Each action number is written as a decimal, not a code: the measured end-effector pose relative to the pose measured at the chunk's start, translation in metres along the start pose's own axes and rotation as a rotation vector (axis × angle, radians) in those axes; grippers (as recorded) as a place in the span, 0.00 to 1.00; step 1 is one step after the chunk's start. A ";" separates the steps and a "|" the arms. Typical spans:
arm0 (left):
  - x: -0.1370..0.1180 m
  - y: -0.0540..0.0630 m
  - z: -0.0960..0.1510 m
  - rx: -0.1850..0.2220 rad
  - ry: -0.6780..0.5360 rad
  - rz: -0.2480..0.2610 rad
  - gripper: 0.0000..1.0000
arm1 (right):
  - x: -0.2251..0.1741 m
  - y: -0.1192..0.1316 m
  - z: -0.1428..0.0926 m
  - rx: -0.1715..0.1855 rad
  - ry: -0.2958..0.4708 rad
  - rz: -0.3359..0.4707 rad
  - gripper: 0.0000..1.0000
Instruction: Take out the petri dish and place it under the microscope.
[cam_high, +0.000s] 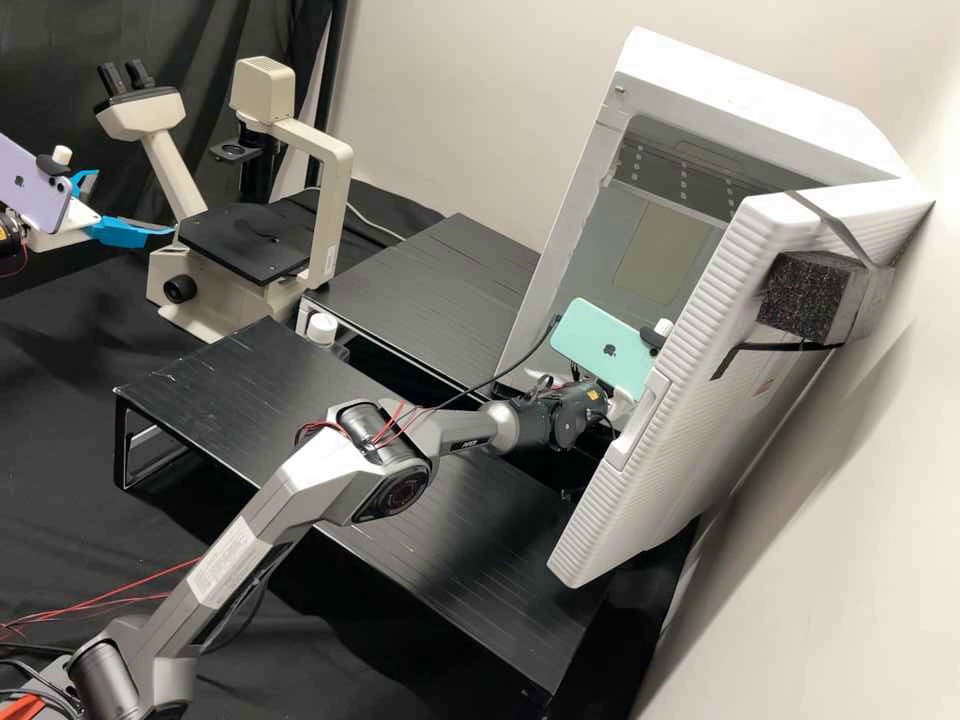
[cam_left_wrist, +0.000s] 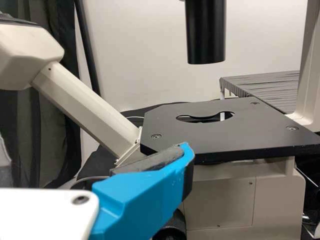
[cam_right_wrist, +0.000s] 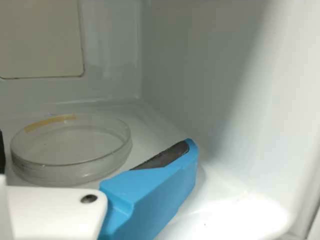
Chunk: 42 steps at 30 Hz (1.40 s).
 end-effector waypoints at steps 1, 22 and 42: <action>0.000 0.000 0.000 0.000 0.000 0.000 1.00 | 0.000 0.000 -0.001 -0.001 -0.001 0.000 1.00; 0.000 0.000 0.000 0.000 0.000 0.000 1.00 | 0.005 -0.004 -0.011 -0.005 -0.003 -0.002 0.00; 0.000 0.000 0.000 0.000 0.000 0.000 1.00 | 0.005 -0.005 -0.010 -0.005 -0.006 -0.005 0.00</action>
